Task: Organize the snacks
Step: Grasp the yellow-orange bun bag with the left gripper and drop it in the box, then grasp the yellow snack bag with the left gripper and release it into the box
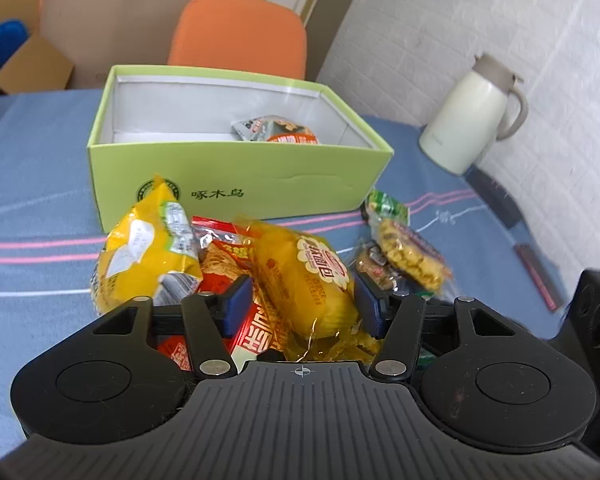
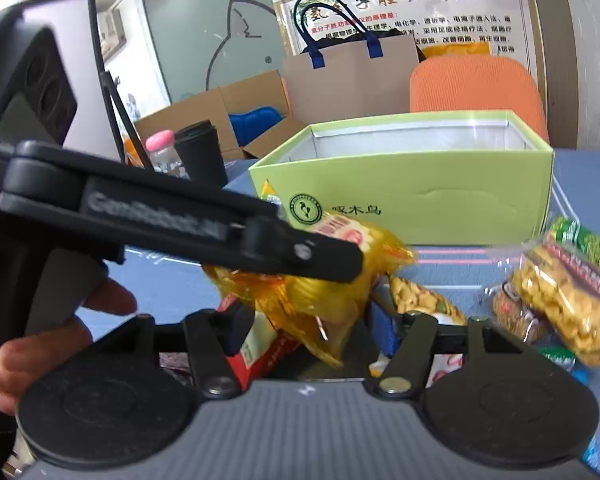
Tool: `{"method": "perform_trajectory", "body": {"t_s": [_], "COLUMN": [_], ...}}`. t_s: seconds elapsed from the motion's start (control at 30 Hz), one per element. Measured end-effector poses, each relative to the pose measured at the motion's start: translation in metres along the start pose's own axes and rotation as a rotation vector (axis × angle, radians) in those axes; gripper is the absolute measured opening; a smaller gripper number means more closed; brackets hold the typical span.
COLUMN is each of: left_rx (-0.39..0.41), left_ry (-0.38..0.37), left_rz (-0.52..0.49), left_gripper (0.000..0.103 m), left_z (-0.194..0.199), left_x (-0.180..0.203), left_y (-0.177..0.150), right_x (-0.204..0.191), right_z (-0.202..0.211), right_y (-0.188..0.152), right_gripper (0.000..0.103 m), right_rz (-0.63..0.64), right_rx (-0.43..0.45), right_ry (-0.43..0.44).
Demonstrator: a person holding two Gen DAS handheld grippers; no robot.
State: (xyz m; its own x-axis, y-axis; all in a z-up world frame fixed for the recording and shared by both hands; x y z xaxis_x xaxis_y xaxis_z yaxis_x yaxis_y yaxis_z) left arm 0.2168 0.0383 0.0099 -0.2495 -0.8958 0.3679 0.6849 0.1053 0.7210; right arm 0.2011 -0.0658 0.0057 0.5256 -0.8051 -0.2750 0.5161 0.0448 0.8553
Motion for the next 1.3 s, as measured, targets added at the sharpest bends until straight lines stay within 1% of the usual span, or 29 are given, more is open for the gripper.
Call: {"method": "perform_trajectory", "body": {"t_s": [0.1,0.17,0.2,0.23,0.27,0.33,0.43,0.53,0.6,0.67,0.73,0.8,0.9,1.0,1.03,1.07,1.1,1.13,1.17,1.2,1.27,1.3], "left_rx": [-0.004,-0.026,-0.037,-0.038,-0.029,-0.008,0.034,0.098,0.136,0.167,0.178,0.173,0.14,0.092,0.084,0.083,0.085,0.097,0.114,0.134,0.172,0.193], "left_ry": [0.0,0.005,0.004,0.007,0.006,-0.03,-0.07,-0.08,-0.066,-0.049,-0.039,-0.028,-0.009,0.006,0.014,0.026,0.039,0.052,0.055,0.046,0.036,0.04], "left_rz": [0.012,0.005,0.004,0.012,0.018,0.029,0.025,-0.01,-0.021,-0.025,-0.01,0.015,0.067,0.112,0.12,0.12,0.123,0.133,0.147,0.16,0.172,0.171], "left_gripper": [0.038,0.032,0.032,0.028,0.024,0.019,0.019,0.019,0.02,0.02,0.02,0.02,0.02,0.021,0.022,0.03,0.036,0.044,0.046,0.046,0.052,0.054], "left_z": [-0.002,-0.01,-0.014,-0.017,-0.016,-0.009,0.005,0.012,0.009,-0.002,-0.018,-0.037,-0.068,-0.097,-0.104,-0.109,-0.111,-0.109,-0.104,-0.096,-0.076,-0.064], "left_x": [-0.001,0.0,0.0,-0.001,-0.001,0.001,0.007,0.015,0.016,0.013,0.005,-0.005,-0.027,-0.047,-0.052,-0.056,-0.061,-0.065,-0.069,-0.071,-0.072,-0.073], "left_y": [0.005,0.005,0.003,0.002,0.001,0.001,0.013,0.038,0.06,0.087,0.112,0.131,0.144,0.141,0.139,0.138,0.138,0.139,0.141,0.143,0.146,0.146], "right_x": [0.003,0.004,0.005,0.006,0.004,-0.002,-0.008,-0.009,-0.005,0.003,0.011,0.022,0.04,0.05,0.053,0.055,0.056,0.057,0.057,0.056,0.05,0.045], "right_z": [0.0,-0.005,-0.007,-0.008,-0.007,0.001,0.012,0.012,0.001,-0.019,-0.042,-0.066,-0.1,-0.127,-0.133,-0.137,-0.137,-0.133,-0.125,-0.114,-0.088,-0.074], "right_y": [0.002,0.001,-0.001,-0.001,0.0,0.003,0.015,0.04,0.063,0.088,0.109,0.124,0.132,0.128,0.124,0.123,0.123,0.124,0.126,0.129,0.135,0.136], "right_gripper": [0.068,0.068,0.068,0.067,0.065,0.065,0.066,0.066,0.066,0.066,0.066,0.066,0.065,0.064,0.064,0.064,0.064,0.065,0.066,0.069,0.072,0.076], "right_rz": [0.003,0.008,0.009,0.014,0.024,0.063,0.104,0.163,0.195,0.23,0.264,0.279,0.276,0.272,0.273,0.279,0.285,0.289,0.293,0.294,0.295,0.296], "right_rx": [0.015,0.004,-0.006,-0.01,0.0,0.027,0.079,0.123,0.142,0.141,0.127,0.098,0.044,-0.017,-0.033,-0.039,-0.039,-0.025,0.002,0.034,0.095,0.126], "right_ry": [-0.004,-0.007,-0.008,-0.014,-0.021,-0.037,-0.051,-0.066,-0.066,-0.074,-0.09,-0.092,-0.081,-0.075,-0.075,-0.08,-0.093,-0.105,-0.114,-0.122,-0.129,-0.123]}}
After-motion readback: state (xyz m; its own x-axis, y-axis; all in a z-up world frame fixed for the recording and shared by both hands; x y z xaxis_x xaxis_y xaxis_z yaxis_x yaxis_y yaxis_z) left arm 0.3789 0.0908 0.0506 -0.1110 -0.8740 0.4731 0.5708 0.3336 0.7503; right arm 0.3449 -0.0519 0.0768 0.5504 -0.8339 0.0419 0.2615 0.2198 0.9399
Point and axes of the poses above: each gripper's, at about its wrist camera, not at the fingertips, and z roughly against the way its jaws point, x to its right, y to its top, the point moved 3 cm from there along -z, roughly the way its jaws point, and after that the axes turned 5 degrees about x, right-handed, at the moved point
